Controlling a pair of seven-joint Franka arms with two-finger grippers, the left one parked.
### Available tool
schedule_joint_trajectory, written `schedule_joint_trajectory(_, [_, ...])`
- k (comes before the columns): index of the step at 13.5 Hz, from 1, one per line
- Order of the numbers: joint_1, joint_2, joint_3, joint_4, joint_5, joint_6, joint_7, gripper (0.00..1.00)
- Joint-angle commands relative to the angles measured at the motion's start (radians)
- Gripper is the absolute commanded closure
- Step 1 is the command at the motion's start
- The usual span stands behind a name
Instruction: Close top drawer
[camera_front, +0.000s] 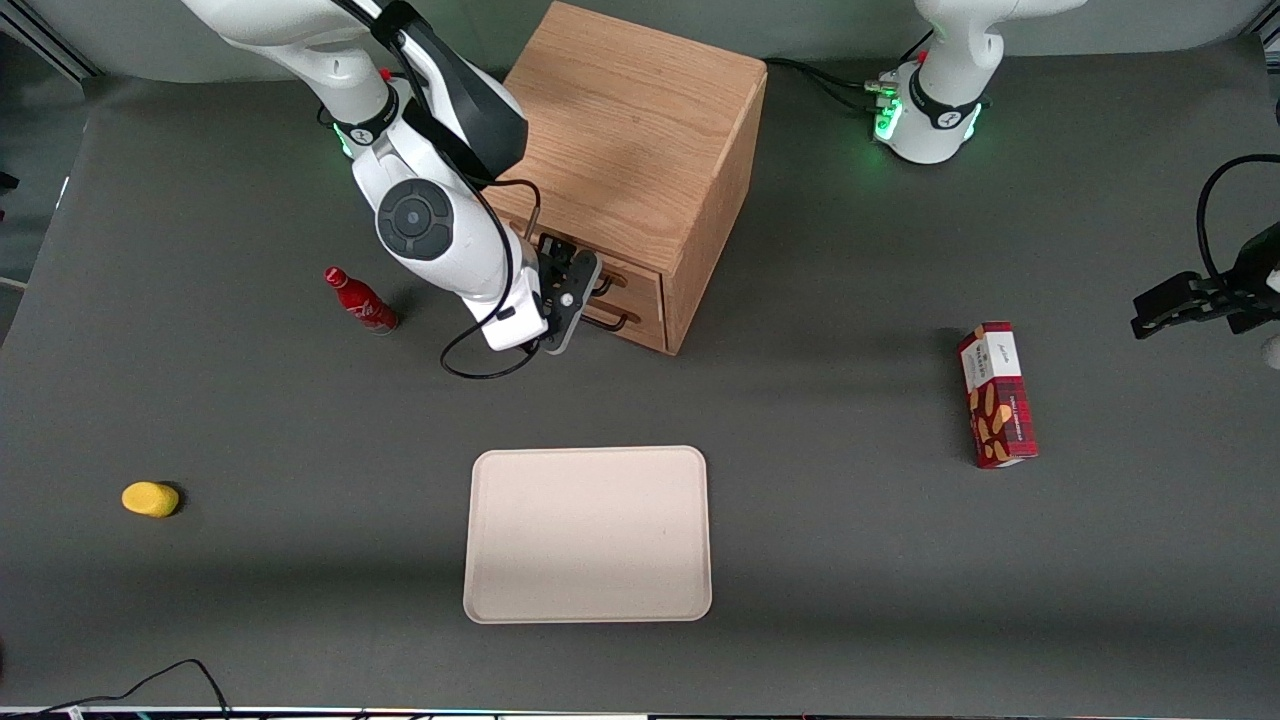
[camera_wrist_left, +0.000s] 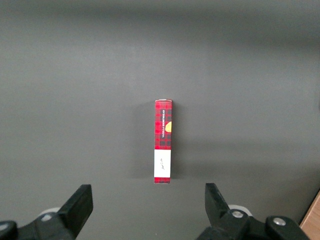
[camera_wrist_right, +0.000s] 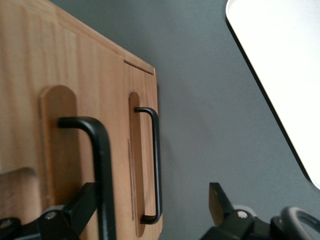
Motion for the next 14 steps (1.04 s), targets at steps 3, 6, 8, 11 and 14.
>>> schedule_joint_trajectory(3, [-0.009,-0.04,0.0,0.014,0.054,-0.058,0.012,0.0])
schedule_joint_trajectory(6, [-0.018,-0.034,-0.013,0.058,0.06,-0.104,0.007,0.0])
schedule_joint_trajectory(8, [-0.05,-0.039,-0.016,0.08,0.1,-0.131,0.007,0.0])
schedule_joint_trajectory(11, [-0.114,-0.085,-0.026,0.088,0.164,-0.153,0.022,0.0])
schedule_joint_trajectory(14, [-0.113,-0.149,-0.118,0.095,0.158,-0.206,0.091,0.0])
